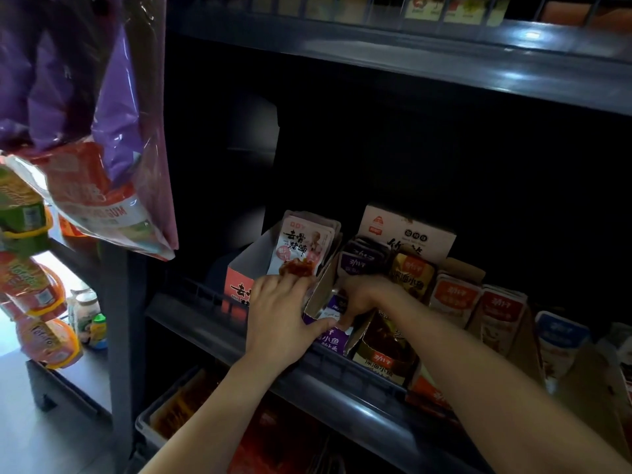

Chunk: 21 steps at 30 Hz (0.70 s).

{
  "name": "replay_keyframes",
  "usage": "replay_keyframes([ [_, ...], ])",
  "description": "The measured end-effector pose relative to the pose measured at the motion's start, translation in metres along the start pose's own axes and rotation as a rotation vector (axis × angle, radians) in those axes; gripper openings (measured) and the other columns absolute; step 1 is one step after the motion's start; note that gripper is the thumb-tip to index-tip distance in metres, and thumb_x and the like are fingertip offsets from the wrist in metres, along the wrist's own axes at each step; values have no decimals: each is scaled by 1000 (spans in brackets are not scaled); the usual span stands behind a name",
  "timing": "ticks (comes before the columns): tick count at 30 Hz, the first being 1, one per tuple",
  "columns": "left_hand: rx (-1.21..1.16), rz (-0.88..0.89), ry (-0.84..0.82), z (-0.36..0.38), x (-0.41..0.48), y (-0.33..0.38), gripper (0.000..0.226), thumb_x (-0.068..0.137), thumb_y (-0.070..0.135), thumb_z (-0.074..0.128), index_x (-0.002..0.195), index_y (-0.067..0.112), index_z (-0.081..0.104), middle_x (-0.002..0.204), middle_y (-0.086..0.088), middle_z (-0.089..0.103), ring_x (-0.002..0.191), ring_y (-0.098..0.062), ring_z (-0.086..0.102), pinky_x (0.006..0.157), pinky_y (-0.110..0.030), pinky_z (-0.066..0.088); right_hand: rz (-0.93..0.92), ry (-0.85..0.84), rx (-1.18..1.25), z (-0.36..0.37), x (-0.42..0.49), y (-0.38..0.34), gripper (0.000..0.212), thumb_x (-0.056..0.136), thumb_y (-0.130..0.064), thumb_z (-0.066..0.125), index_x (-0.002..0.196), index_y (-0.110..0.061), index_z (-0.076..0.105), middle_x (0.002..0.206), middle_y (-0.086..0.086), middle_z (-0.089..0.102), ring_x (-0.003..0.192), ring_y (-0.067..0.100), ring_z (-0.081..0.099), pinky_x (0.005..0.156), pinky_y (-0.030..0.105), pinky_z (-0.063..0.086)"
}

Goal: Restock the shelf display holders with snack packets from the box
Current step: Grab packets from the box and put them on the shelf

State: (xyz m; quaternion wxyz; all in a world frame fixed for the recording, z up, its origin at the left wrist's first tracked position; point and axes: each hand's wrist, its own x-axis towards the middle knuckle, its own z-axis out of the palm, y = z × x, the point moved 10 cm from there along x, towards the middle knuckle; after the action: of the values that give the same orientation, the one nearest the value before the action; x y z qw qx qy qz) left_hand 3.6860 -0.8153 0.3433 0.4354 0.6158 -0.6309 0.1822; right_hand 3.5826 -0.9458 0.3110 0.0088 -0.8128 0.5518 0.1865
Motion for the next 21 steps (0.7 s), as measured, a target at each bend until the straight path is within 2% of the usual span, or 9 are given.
replay_keyframes([
  [3,1,-8,3,-1,0,0,62,59,65,75,101,20,66,88,5,66,84,-20,59,82,-28,25,-46,85,75,-8,-3,-1,81,72,-34,79,141,-18,40,139,3,49,126,23,47,99,35,43],
  [7,3,-8,16,-1,-1,0,61,58,64,77,98,20,66,87,5,66,84,-20,59,83,-28,26,-50,224,365,-24,-13,12,57,77,-17,75,129,-16,51,125,4,56,114,21,52,88,32,45],
  [11,7,-12,26,-2,0,0,60,63,71,61,96,21,66,85,6,65,82,-18,59,81,-27,26,-84,332,514,-43,-23,22,44,81,-12,71,122,-14,55,117,7,57,100,17,54,80,28,46],
  [13,14,-8,25,-2,0,1,62,63,71,57,98,21,66,85,7,65,82,-18,59,80,-27,25,-67,426,495,-59,-27,31,37,81,-15,72,116,-17,59,115,4,59,100,18,56,79,28,47],
  [15,21,-10,18,-1,0,0,63,62,71,59,100,21,67,87,6,66,83,-19,59,80,-27,25,-27,546,359,-75,-31,38,33,82,-22,72,113,-23,62,115,0,60,104,19,56,78,28,44],
  [17,27,-11,10,1,0,-1,63,61,69,65,101,20,66,88,5,66,84,-20,59,81,-28,26,-14,641,255,-85,-33,41,31,82,-27,71,113,-28,64,117,-1,61,109,20,56,83,29,45],
  [21,33,-9,6,2,0,-1,62,60,69,67,99,20,66,87,4,66,83,-21,60,80,-29,26,1,705,178,-88,-33,41,32,85,-29,68,117,-30,62,120,1,61,114,22,53,88,32,44],
])
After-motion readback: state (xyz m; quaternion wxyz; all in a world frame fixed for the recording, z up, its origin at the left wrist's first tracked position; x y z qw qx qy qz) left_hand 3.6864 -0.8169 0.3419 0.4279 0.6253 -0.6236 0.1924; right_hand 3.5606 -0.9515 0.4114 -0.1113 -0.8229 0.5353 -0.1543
